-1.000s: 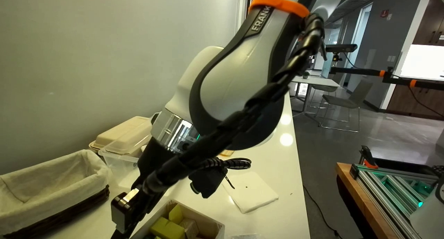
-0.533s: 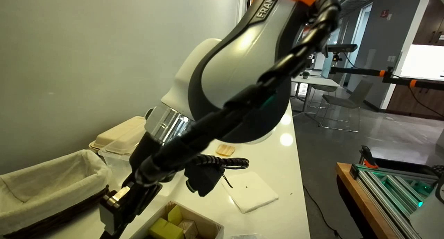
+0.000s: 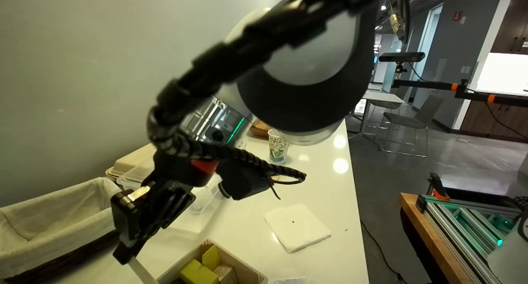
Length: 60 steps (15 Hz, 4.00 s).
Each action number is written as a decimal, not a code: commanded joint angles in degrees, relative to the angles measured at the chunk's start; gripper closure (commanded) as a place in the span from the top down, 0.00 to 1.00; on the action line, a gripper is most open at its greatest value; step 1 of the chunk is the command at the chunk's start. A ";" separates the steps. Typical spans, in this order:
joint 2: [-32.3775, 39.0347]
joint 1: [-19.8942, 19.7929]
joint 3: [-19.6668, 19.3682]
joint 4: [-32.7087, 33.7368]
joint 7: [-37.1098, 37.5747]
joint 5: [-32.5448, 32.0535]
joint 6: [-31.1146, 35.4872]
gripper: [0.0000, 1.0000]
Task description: Remove the paper towel and the spoon from the box
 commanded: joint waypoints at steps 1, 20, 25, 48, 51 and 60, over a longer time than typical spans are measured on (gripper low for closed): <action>-7.67 -6.70 6.42 -6.14 3.71 3.10 -1.20 0.01; -5.59 -47.93 40.92 -27.15 -1.53 34.72 50.16 0.01; 8.43 -46.95 37.44 -27.15 -5.74 30.80 60.64 0.01; 14.42 -63.70 39.81 -25.95 -22.89 35.62 17.36 0.01; 12.03 -68.07 39.17 -25.74 -29.06 41.12 14.19 0.01; 13.37 -70.74 34.49 -25.75 -43.50 47.46 19.13 0.01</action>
